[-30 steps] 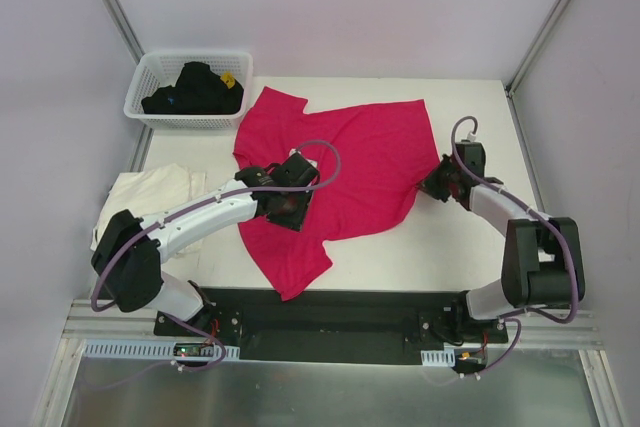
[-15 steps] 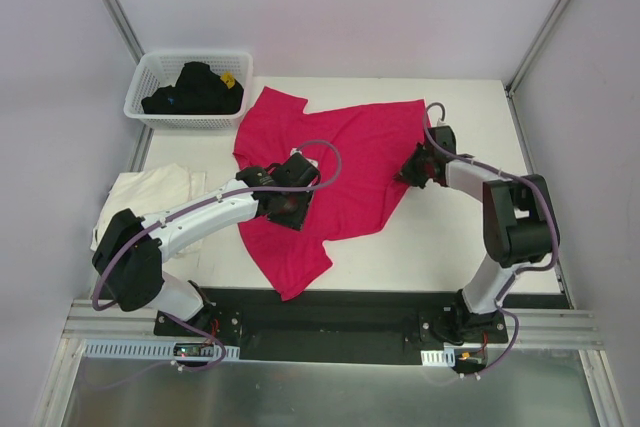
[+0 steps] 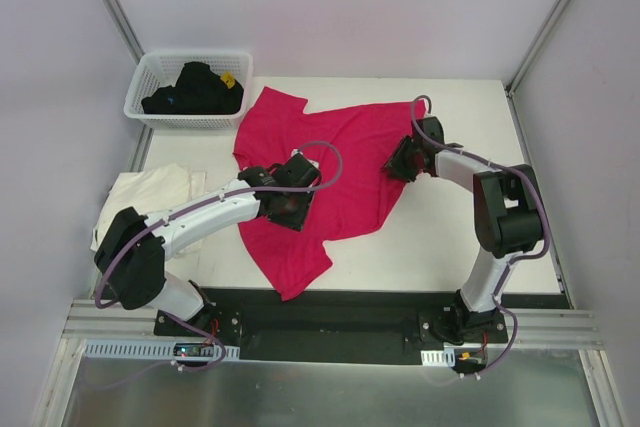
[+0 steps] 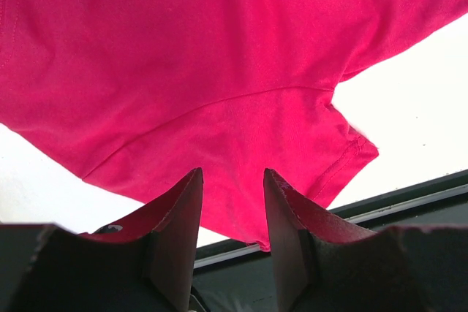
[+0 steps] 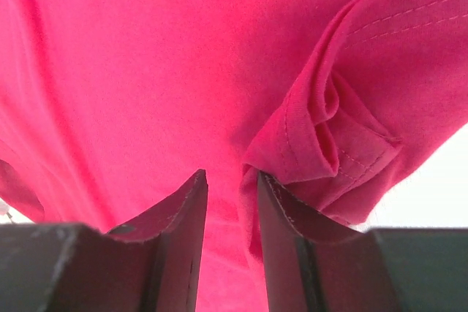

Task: Fold and stack the t-shirts
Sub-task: Grap the side of the flattened tshirt closest away from the robot with both arms

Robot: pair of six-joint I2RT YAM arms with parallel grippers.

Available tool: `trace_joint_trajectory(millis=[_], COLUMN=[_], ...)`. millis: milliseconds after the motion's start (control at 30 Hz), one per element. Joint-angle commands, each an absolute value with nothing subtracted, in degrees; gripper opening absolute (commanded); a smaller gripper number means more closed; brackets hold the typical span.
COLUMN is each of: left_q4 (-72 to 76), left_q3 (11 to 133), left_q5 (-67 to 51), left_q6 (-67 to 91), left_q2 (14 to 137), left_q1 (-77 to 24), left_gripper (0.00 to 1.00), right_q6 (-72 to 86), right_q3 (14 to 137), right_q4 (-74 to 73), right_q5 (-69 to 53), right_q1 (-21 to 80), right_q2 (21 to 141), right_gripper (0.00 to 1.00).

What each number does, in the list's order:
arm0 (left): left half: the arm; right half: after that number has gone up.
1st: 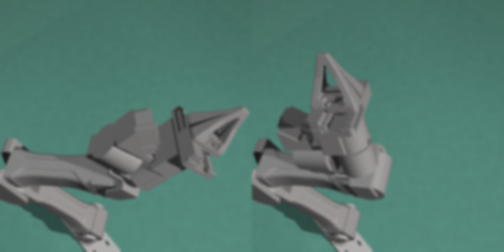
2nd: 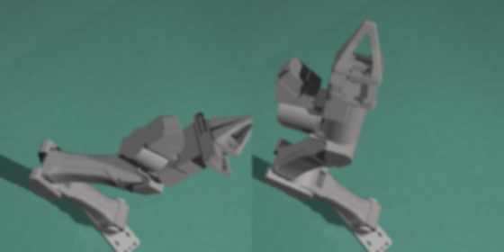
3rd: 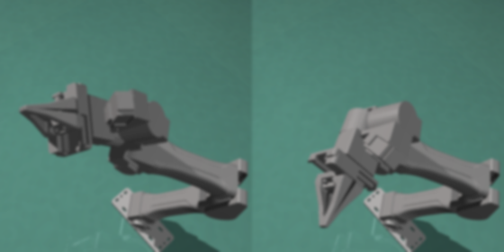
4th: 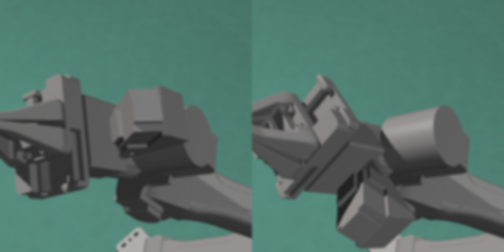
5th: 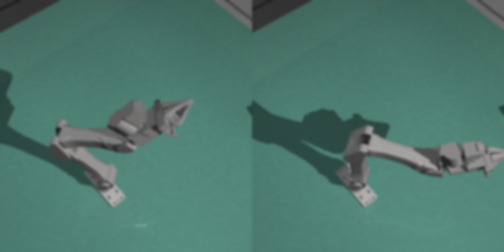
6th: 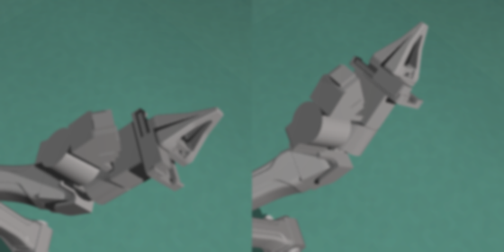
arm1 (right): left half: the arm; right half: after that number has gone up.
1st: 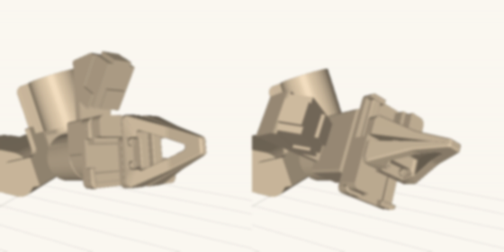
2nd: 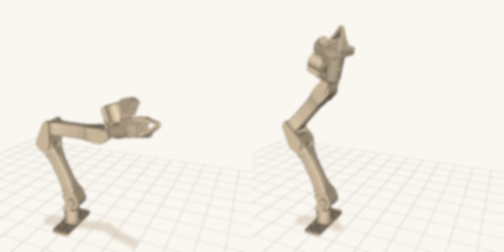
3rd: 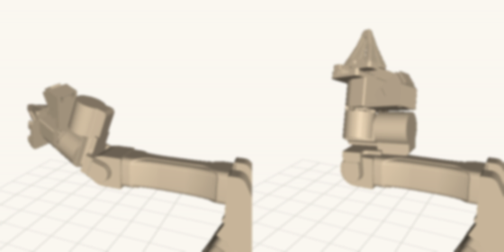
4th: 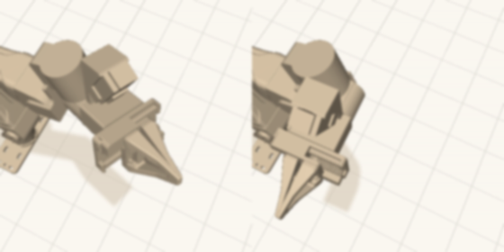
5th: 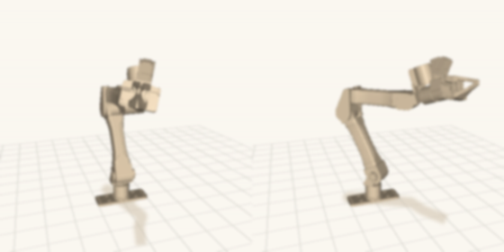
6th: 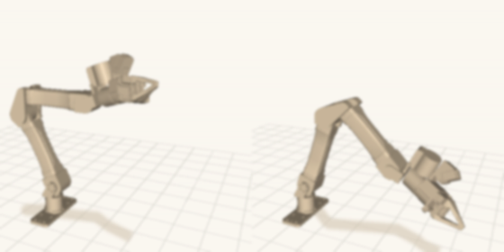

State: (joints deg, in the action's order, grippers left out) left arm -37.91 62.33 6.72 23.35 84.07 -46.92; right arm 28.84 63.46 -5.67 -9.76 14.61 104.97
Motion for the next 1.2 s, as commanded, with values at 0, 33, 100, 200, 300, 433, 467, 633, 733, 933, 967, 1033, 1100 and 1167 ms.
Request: trace_joint_trajectory(millis=[0, 33, 100, 200, 300, 433, 467, 633, 733, 933, 967, 1033, 1100, 1167], left_q4=[-37.1, -37.0, -36.7, -36.6, -36.5, -36.1, -36.0, -35.9, -35.9, -35.9, -36.0, -36.0, -35.9, -35.9], left_q3=[62.4, 62.3, 61.8, 61.2, 60.5, 59.8, 59.5, 59.4, 59.6, 60.2, 60.2, 60.6, 60.8, 61.2], left_q5=[7.6, 7.5, 7.1, 7.2, 7.5, 7.6, 7.6, 7.4, 7.4, 7.4, 7.3, 7.4, 7.4, 7.5], left_q6=[22.8, 22.9, 23.4, 23.4, 23.6, 23.9, 23.9, 24.0, 23.9, 23.7, 23.6, 23.3, 23.1, 22.9], left_q2=[83.8, 83.7, 83.1, 82.2, 81.3, 80.6, 80.6, 80.8, 80.9, 81.6, 81.9, 82.1, 82.4, 82.4], left_q1=[-47.3, -47.3, -47.3, -47.3, -47.3, -47.3, -47.3, -47.3, -47.3, -47.3, -47.3, -47.4, -47.3, -47.4], left_gripper=[0.38, 0.38, 0.38, 0.38, 0.38, 0.38, 0.38, 0.38, 0.38, 0.38, 0.38, 0.38, 0.38, 0.38], right_q6=[27.3, 27.0, 26.6, 26.0, 24.8, 24.1, 24.0, 23.8, 24.3, 25.8, 26.1, 26.4, 26.6, 26.9], right_q3=[67.0, 67.2, 67.6, 67.4, 66.7, 63.6, 62.4, 60.2, 59.2, 58.0, 57.9, 57.6, 57.4, 57.0], right_q4=[-8.5, -8.9, -9.3, -9.8, -10.7, -10.7, -10.5, -9.8, -8.8, -6.7, -6.1, -5.6, -5.2, -4.7], right_q5=[-7.9, -7.4, -6.9, -6.9, -5.8, -4.0, -3.9, -3.9, -4.3, -6.0, -6.1, -6.5, -6.8, -6.9], right_q1=[14.5, 14.4, 13.8, 12.3, 10.5, 7.8, 7.2, 6.3, 6.3, 6.3, 6.3, 6.2, 6.4, 6.4], right_q2=[100.9, 100.5, 99.2, 97.6, 95.1, 91.9, 91.5, 91.0, 91.5, 93.1, 93.6, 94.1, 94.7, 94.9], right_gripper=[0.37, 0.37, 0.37, 0.36, 0.34, 0.33, 0.32, 0.31, 0.31, 0.30, 0.30, 0.30, 0.30, 0.30])
